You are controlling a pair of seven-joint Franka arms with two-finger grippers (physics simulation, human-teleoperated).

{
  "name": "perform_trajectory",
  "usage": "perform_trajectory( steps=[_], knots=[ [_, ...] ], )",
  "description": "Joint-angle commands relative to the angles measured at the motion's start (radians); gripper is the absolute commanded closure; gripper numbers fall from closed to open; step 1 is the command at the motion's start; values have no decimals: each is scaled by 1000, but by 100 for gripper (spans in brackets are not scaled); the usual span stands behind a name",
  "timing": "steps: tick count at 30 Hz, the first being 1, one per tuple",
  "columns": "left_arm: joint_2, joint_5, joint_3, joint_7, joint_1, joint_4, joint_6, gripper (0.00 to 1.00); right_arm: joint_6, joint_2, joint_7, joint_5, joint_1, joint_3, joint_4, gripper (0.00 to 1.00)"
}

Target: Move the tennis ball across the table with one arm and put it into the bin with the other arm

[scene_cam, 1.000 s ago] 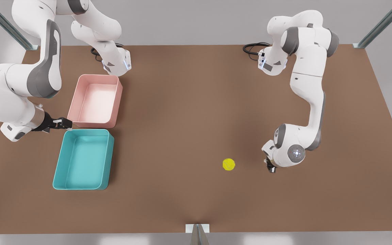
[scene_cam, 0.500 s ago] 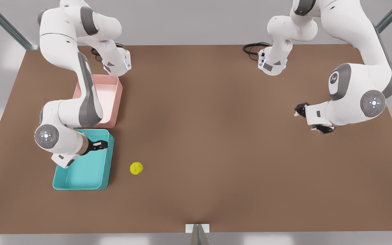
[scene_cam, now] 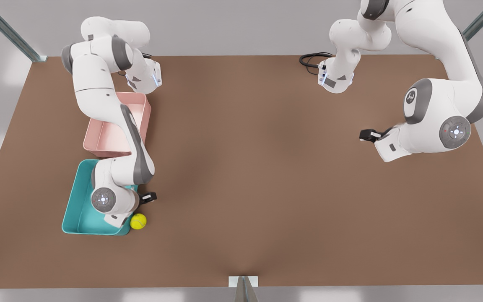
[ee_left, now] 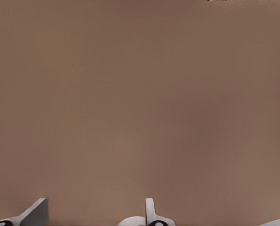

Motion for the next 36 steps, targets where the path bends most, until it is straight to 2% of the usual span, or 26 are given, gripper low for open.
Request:
perform_trajectory(
  steps=[1,4,9,19,36],
  knots=[
    [-2,1,0,-312,1,0,-10,0,112,41,-688,4,-3,1,39,0],
    [0,-1,0,-312,-1,0,-9,0,156,114,-1042,1,-27,-5,108,0],
    [0,-1,0,-312,-2,0,-8,0,187,114,-1210,-1,-32,-7,93,0],
    [-3,-1,2,-312,4,0,-16,0,263,148,-1238,4,-50,-5,92,0],
    [-3,-2,3,-309,7,7,-47,0,286,182,-1236,30,-58,-5,82,0]
  ],
)
